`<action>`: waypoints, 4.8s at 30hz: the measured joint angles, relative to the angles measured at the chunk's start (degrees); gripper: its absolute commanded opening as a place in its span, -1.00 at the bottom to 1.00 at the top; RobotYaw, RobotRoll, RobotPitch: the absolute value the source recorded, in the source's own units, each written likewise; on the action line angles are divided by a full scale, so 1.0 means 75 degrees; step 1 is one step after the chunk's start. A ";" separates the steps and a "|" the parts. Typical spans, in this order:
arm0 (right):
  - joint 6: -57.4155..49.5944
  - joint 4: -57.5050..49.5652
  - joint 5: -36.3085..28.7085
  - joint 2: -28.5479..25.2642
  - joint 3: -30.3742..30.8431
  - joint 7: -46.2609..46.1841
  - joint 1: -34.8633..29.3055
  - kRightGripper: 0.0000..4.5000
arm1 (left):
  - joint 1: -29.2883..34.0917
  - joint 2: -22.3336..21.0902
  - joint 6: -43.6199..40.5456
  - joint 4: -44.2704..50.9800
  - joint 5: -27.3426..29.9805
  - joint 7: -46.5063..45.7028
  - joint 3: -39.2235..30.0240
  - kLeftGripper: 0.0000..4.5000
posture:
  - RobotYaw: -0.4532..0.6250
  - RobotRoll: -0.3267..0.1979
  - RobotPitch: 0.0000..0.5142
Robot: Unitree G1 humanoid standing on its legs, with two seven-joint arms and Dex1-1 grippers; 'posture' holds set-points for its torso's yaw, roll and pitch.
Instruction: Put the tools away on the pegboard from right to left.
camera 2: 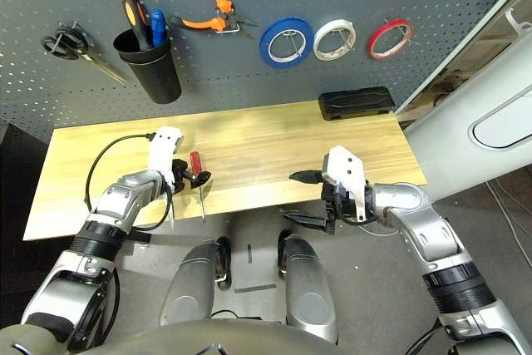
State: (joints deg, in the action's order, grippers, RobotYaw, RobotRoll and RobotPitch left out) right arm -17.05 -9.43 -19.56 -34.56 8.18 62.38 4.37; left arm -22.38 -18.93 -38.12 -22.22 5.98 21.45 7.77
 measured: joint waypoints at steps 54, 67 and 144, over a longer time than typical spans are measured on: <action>-0.0675 0.1379 -0.2651 -0.0584 -0.2309 0.1606 0.1784 1.00 | 0.0368 -0.1431 -0.2827 0.7195 0.2490 0.0305 -0.3339 -0.61 | -0.06 0.25 -0.71; -0.0315 0.1906 -0.2551 -0.0511 -0.2370 0.1663 0.2255 1.00 | -0.1734 -0.1117 -0.2532 0.6064 0.3145 -0.0307 -0.4311 -0.61 | -0.06 0.25 -0.73; 0.0151 0.1946 -0.1814 0.0515 -0.1443 0.1236 0.2132 1.00 | -0.0873 -0.3072 -0.1036 0.6153 0.4668 0.0908 -0.4096 1.00 | 0.05 0.25 -0.45</action>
State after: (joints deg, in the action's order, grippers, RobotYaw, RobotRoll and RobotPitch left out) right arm -15.92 5.17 -33.17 -30.69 -2.64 71.66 20.36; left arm -28.93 -41.97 -45.90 23.93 40.98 28.26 -22.95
